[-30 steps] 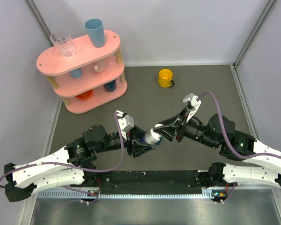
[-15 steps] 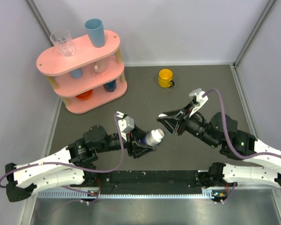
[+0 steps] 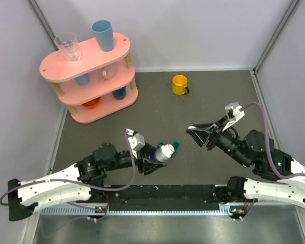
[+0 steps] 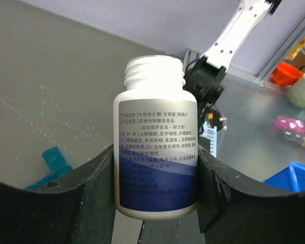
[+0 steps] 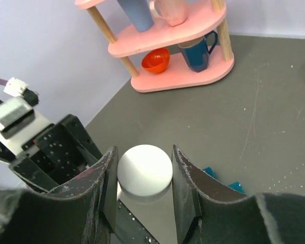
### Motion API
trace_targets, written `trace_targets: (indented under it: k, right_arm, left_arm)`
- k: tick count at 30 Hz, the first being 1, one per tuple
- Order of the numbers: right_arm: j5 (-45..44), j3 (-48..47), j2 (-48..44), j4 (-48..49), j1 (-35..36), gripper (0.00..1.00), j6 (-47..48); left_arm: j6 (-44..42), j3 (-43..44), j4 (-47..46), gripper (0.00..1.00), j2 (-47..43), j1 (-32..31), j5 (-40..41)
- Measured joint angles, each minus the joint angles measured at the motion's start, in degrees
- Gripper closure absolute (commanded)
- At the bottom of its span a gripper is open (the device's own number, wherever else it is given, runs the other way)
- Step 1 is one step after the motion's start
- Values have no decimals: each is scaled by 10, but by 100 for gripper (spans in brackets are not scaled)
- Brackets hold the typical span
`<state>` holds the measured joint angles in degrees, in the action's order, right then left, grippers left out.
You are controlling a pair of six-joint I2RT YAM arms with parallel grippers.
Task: Sort the pills into containers
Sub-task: Unscrew the lid of the pill bottle, then pour the pill into the pill container.
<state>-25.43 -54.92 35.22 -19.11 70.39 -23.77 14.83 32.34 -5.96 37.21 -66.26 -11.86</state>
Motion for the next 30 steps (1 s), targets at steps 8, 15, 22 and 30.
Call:
trace_targets:
  k: [8,15,22,30]
  right_arm:
    - [-7,45,-15,-37,0,100,-24]
    - [-20,63,-19,-77,0,100,-38]
    - [-50,95,-40,-95,0,100,-54]
    - [-98,125,-41,-110,0,100,-64]
  left_arm:
    - [0,-112,-83,100,14,2,14]
    - [0,-173,-172,100,35,29,12]
    - [2,-202,-241,100,102,74,4]
    - [3,-216,-310,100,201,128,-40]
